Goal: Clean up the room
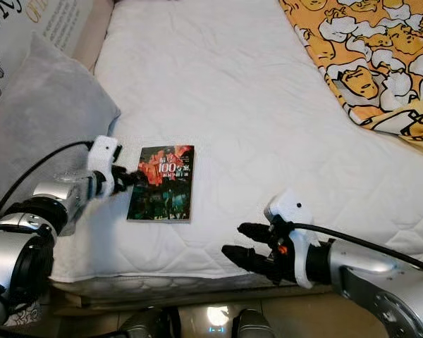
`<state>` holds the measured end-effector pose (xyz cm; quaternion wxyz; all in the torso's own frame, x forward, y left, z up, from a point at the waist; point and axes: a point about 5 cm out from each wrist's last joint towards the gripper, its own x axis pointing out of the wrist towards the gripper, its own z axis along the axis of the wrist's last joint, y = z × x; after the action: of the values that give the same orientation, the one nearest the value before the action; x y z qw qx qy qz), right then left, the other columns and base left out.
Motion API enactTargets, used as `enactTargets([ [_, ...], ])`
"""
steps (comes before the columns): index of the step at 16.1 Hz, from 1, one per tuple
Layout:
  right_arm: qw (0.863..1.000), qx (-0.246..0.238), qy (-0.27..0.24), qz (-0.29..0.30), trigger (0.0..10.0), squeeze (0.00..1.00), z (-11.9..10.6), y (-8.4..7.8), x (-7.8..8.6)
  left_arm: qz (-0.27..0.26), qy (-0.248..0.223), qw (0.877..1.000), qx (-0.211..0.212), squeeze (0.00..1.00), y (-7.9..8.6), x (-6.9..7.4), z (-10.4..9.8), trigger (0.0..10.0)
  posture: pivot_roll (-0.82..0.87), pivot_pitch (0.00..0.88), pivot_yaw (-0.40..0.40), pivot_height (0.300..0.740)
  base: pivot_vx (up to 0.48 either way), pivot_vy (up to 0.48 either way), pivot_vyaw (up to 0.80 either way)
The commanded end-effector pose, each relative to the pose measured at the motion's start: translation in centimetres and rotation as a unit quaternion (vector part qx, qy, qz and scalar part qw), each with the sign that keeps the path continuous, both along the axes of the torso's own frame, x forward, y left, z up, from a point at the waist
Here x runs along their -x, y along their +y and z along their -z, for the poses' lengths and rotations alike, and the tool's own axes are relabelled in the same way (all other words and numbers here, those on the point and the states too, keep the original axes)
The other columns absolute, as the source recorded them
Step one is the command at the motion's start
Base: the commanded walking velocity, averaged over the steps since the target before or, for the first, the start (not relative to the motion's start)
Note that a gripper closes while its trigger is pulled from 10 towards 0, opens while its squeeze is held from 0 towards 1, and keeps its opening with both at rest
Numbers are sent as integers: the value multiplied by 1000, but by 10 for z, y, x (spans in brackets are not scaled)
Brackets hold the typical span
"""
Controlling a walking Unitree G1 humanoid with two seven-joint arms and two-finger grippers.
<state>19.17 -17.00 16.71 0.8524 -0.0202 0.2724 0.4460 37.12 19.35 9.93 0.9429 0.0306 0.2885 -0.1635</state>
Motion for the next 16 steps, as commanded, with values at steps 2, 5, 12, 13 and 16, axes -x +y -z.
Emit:
enactTargets([
  [2,999,-10,15,36,10000,0,8,0,-6,18,-24,999,21,1000,1,-4,-11,10000,-312,106,116,740,0,0,0],
  [5,992,-26,-13,127,10000,0,20,4,-28,47,-105,993,17,1000,-16,-17,-34,10000,-247,38,115,740,0,0,0],
  [12,953,17,-39,300,10000,0,62,11,-51,30,-235,970,43,1000,-43,28,-42,10000,-143,0,96,740,0,0,0],
  [13,946,26,-49,321,10000,0,65,10,-53,10,-246,968,54,1000,-42,45,-43,10000,-127,0,88,740,0,0,0],
  [16,940,33,-81,330,10000,0,66,14,-58,-27,-235,971,46,1000,-35,76,-34,10000,-104,0,72,740,0,-97,0],
])
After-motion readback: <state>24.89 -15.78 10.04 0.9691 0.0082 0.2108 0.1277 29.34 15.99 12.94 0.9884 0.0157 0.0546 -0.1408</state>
